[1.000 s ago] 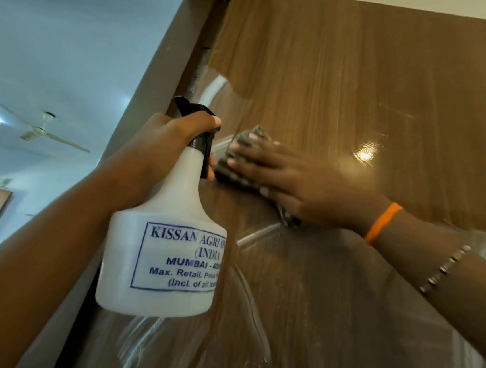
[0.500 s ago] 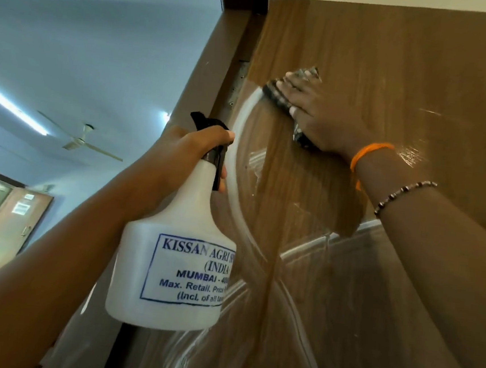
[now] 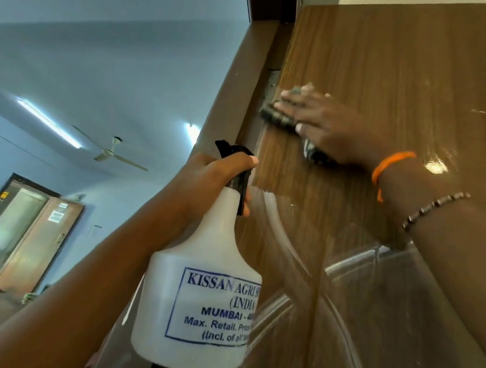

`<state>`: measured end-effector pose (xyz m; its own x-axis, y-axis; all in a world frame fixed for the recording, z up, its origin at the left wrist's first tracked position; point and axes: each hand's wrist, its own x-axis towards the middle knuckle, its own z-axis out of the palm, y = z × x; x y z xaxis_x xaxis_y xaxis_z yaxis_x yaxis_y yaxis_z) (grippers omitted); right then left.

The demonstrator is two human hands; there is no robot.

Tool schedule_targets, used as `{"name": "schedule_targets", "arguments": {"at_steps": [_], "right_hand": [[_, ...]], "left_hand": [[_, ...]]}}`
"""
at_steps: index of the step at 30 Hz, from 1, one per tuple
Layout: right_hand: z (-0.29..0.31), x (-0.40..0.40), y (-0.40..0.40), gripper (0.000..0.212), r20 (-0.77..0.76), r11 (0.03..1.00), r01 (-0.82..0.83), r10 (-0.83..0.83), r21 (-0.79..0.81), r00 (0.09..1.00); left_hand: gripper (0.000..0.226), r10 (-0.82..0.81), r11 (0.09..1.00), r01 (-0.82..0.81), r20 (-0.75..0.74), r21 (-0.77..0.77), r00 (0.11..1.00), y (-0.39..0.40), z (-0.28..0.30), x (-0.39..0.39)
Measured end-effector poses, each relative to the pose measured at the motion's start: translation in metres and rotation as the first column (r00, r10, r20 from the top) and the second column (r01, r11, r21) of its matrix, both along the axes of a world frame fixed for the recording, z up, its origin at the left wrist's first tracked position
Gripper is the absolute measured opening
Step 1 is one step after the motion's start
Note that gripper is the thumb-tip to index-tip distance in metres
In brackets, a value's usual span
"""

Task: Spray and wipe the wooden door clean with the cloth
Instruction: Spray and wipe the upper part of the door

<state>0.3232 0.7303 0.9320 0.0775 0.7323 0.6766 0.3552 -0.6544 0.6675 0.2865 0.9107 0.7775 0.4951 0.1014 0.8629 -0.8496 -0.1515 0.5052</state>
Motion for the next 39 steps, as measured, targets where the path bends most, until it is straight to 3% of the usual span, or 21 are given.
{"name": "schedule_targets", "arguments": {"at_steps": [3,7,14,22,24,28,31,36,39], "right_hand": [[0.031,0.005,0.016,0.049,0.060,0.988,-0.010,0.001,0.153,0.998],[0.038,0.010,0.029,0.048,0.123,0.982,-0.015,-0.008,0.187,0.992],[-0.036,0.010,0.023,0.059,0.077,0.992,-0.036,0.045,-0.120,0.996],[-0.117,0.006,0.006,0.055,0.072,0.918,0.002,0.029,-0.395,0.997],[-0.109,0.003,0.007,0.053,0.069,0.929,0.007,0.020,-0.369,0.997],[-0.069,0.005,0.017,0.059,0.055,0.990,0.041,-0.033,-0.139,0.998],[-0.060,0.008,0.022,0.051,0.088,0.999,0.031,-0.028,-0.032,0.996],[-0.099,0.009,0.017,0.057,0.118,0.987,0.019,0.000,-0.162,0.993],[-0.144,0.012,0.010,0.053,0.158,0.964,-0.055,0.098,-0.261,0.983]], "left_hand": [[0.037,-0.007,1.000,0.007,-0.037,0.003,0.999,0.007,-0.005,0.008],[0.036,0.051,0.999,-0.050,-0.045,0.015,0.998,0.016,-0.009,0.013],[0.042,0.086,0.996,-0.086,-0.049,-0.007,0.995,0.021,-0.014,0.013],[0.038,0.067,0.997,-0.068,-0.044,-0.029,0.997,0.018,-0.029,0.006],[0.036,0.066,0.997,-0.067,-0.051,-0.025,0.997,0.015,-0.029,0.006],[0.037,0.039,0.999,-0.040,-0.042,-0.019,0.998,0.013,-0.022,0.007],[0.041,0.070,0.997,-0.069,-0.040,0.030,0.997,0.009,-0.023,0.008],[0.039,0.063,0.997,-0.061,-0.046,0.043,0.997,0.013,-0.028,-0.002],[0.035,0.050,0.999,-0.050,-0.026,-0.013,0.998,0.011,-0.039,-0.007]]}}
